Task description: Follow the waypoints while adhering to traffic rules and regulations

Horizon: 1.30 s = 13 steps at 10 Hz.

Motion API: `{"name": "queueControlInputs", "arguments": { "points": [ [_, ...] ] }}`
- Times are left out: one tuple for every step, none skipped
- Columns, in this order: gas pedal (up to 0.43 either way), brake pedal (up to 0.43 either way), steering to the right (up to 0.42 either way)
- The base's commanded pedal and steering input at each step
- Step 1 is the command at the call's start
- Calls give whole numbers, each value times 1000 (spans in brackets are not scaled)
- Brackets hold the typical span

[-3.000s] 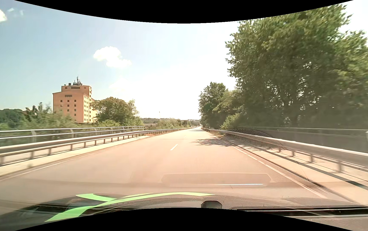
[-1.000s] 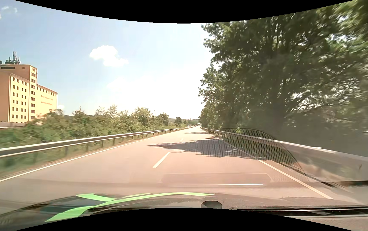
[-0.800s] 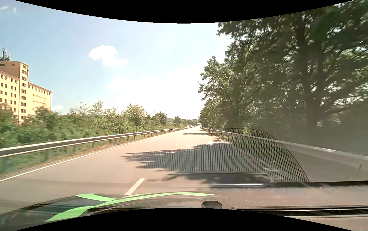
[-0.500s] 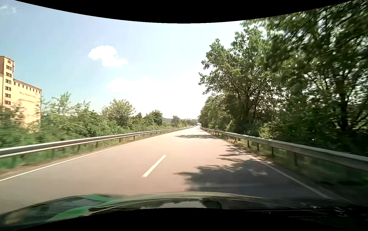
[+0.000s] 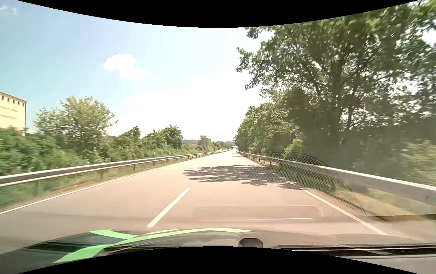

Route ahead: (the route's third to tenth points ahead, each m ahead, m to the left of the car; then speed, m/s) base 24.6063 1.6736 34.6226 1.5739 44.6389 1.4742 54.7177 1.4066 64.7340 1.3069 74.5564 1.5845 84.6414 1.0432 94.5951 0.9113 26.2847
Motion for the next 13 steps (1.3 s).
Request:
{"name": "queueControlInputs", "arguments": {
  "points": [
    [189,0,-1],
    [197,0,-1],
    [197,0,-1],
    [209,0,-1],
    [209,0,-1],
    [220,0,-1],
    [220,0,-1],
    [220,0,-1],
    [220,0,-1],
    [197,0,-1],
    [189,0,-1],
    [189,0,-1],
    [189,0,-2]
  ]
}}
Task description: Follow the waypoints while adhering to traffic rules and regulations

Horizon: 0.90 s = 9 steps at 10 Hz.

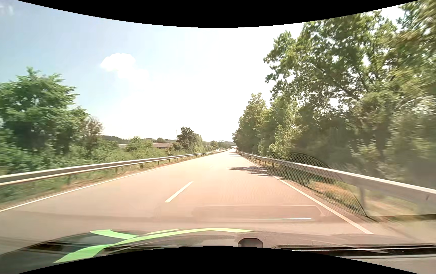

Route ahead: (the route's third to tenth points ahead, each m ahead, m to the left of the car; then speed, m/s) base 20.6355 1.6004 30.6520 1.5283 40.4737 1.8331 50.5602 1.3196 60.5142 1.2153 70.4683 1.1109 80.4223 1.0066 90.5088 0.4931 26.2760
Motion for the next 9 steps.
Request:
{"name": "queueControlInputs", "arguments": {
  "points": [
    [189,0,-1],
    [169,0,-1],
    [157,0,-1],
    [150,0,-1],
    [150,0,-1],
    [150,0,-1],
    [150,0,-1],
    [157,0,-1],
    [177,0,-2]
  ]
}}
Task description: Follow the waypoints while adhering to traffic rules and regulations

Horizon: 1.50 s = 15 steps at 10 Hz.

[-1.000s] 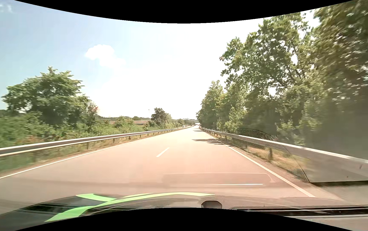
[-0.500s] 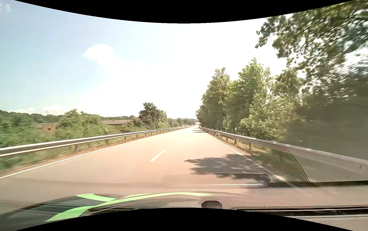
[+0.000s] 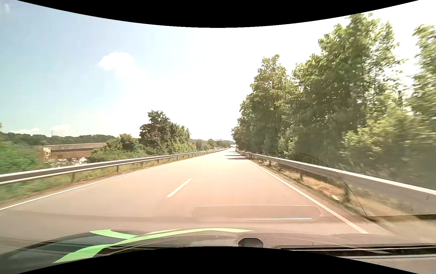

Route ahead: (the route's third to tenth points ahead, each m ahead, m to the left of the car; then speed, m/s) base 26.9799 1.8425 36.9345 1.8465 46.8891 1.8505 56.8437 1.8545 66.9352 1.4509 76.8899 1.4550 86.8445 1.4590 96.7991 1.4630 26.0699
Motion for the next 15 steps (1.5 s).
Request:
{"name": "queueControlInputs", "arguments": {
  "points": [
    [197,0,-1],
    [197,0,-1],
    [197,0,-1],
    [197,0,-2],
    [197,0,-3],
    [189,0,-3],
    [177,0,-4],
    [177,0,-4],
    [177,0,-4],
    [177,0,-5],
    [169,0,-5],
    [169,0,-5],
    [169,0,-5],
    [177,0,-5],
    [177,0,-5]
  ]
}}
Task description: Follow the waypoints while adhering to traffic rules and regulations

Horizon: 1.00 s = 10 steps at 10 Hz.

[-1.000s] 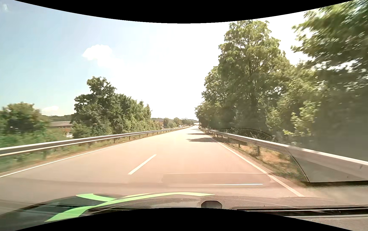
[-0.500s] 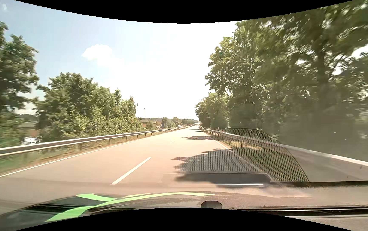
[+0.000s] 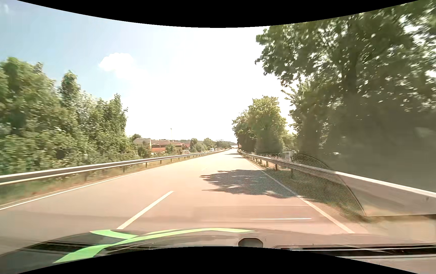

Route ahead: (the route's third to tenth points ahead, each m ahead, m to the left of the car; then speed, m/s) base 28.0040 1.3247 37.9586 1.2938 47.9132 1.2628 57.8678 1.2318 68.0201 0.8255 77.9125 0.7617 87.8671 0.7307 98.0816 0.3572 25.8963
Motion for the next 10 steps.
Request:
{"name": "queueControlInputs", "arguments": {
  "points": [
    [189,0,-5],
    [189,0,-4],
    [189,0,-4],
    [197,0,-4],
    [209,0,-3],
    [209,0,-3],
    [209,0,-4],
    [220,0,-4],
    [220,0,-4],
    [220,0,-3]
  ]
}}
